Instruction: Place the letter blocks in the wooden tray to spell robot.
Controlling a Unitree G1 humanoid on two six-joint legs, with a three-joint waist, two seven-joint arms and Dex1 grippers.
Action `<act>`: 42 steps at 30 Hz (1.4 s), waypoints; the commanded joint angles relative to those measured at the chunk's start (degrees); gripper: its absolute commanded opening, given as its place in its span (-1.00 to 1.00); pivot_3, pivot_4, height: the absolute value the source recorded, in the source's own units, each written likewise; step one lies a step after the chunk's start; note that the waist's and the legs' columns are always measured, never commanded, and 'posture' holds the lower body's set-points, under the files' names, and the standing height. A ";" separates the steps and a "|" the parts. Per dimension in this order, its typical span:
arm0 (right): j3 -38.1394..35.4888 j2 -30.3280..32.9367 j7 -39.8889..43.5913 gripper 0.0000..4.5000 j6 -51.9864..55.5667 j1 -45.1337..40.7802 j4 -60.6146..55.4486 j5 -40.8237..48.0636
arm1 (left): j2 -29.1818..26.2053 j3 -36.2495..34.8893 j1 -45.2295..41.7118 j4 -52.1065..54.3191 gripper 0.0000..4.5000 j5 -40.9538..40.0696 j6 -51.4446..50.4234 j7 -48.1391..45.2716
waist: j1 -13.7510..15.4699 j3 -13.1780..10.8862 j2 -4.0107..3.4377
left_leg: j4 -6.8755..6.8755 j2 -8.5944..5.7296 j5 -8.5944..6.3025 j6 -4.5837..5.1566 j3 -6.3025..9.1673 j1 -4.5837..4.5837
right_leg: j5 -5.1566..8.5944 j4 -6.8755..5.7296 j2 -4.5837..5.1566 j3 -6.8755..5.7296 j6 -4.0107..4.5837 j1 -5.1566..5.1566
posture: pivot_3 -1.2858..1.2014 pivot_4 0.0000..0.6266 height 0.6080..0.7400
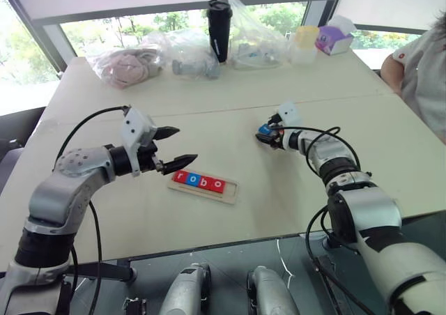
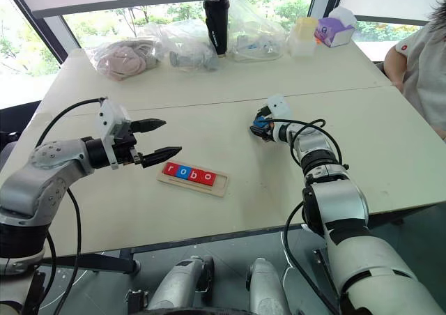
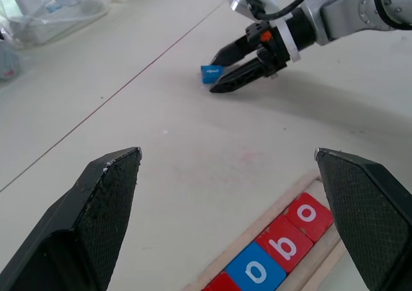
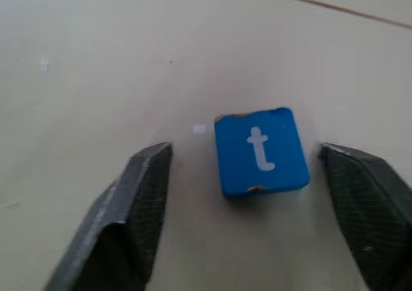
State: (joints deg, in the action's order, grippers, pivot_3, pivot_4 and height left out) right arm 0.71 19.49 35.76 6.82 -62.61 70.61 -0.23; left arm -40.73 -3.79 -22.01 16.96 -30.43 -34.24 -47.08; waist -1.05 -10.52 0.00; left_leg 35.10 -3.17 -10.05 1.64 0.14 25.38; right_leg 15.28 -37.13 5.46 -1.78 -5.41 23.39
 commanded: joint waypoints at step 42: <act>-9.97 -10.36 -23.34 0.99 71.52 46.79 -111.02 10.57 | 3.84 4.68 -2.76 -5.01 1.00 3.70 4.87 -6.28 | 0.54 0.05 -0.05 | 0.02 0.04 -0.08 -0.13 0.11 0.03 | 0.14 0.15 0.05 -0.01 0.27 0.20 | 0.03 -0.52 1.00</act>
State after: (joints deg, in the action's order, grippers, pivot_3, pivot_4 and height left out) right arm -7.24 5.22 8.43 82.59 -14.92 -38.38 8.62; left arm -36.05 2.55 -24.88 10.13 -26.44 -29.94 -52.94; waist -0.52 -10.47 -0.05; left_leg 35.14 -3.14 -10.14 1.53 0.24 25.42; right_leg 15.42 -36.89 5.53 -1.79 -5.14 23.57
